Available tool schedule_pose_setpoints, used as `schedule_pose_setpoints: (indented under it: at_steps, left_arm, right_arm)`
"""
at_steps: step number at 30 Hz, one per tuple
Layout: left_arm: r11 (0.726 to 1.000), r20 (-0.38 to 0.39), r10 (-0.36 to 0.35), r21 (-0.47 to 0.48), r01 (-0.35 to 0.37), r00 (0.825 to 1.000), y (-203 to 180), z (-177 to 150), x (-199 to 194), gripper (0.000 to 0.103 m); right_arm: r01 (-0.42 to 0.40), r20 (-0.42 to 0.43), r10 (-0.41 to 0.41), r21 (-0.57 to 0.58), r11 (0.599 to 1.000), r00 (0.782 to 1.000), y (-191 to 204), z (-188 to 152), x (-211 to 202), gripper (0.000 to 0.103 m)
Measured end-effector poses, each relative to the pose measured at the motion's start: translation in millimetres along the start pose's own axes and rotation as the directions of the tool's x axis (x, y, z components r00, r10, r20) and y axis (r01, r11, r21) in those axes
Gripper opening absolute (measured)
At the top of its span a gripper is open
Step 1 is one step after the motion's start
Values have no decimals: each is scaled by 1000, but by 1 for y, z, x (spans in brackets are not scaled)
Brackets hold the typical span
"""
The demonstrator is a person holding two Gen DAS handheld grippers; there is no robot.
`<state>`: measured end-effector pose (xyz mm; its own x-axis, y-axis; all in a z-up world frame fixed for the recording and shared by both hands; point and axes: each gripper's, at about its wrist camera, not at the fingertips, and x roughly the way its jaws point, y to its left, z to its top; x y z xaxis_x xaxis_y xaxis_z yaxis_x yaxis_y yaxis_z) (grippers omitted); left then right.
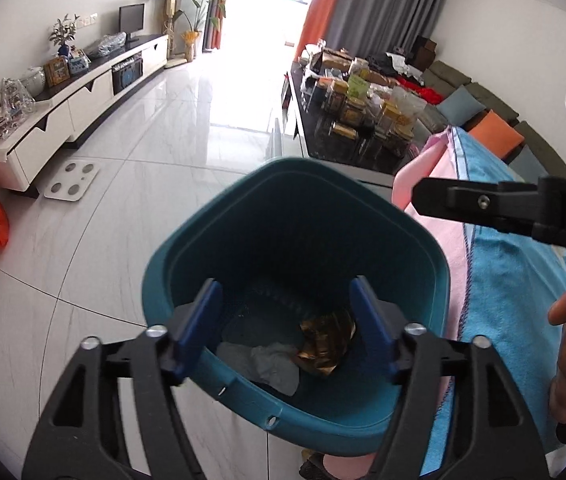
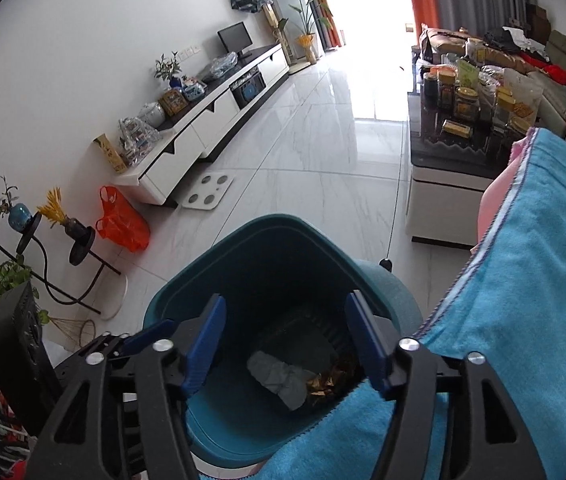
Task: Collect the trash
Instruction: 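Open both tools to drop tissue and wrapper into the bin, then move both tools back over the trash on the table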
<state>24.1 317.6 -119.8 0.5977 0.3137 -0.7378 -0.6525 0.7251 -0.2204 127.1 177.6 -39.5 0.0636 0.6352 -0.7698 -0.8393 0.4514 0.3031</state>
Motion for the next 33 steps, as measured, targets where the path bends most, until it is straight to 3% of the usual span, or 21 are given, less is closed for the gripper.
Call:
schedule_pose_setpoints:
  at_steps: [3,5,8,11,17,21,25,28,33]
  left_arm:
    - [1000,36,18,-18,-18,999,5,2,-17,92]
    - [999,68,24,-39,-21,997,8,4,-32,97]
    - [998,102,40,-53,-35,994,11,6,-51,97]
    - [996,136,57,-72,-48,989,12,7,-71,97]
    - [989,287,97,-134,-60,953,4,9,-134,97]
    - [991,386,76,-130,-28,920,-15,3,-171,97]
    - [998,473,38,-60,-10,880,-45,-5,-198,97]
    - [999,508,-35,18,31,861,-74,-15,-213,97]
    - [986,526,-160,124,111,836,-121,-33,-228,97]
  right_arm:
    - [6,30,-6,-9,1000,1000,-1,-2,-10,75]
    - [22,61,-20,-25,999,998,0,-3,-19,84]
    - [41,107,-35,-52,998,994,3,-6,-34,94]
    - [77,157,-63,-83,994,986,7,-12,-53,96]
    - [103,262,-68,-122,987,963,10,-31,-96,96]
    - [129,348,-73,-139,982,934,9,-52,-133,96]
    - [157,425,-85,-135,978,901,0,-76,-166,96]
    - [181,469,-111,-106,978,876,-11,-93,-188,96]
    - [272,548,-201,-50,961,812,-26,-124,-224,96]
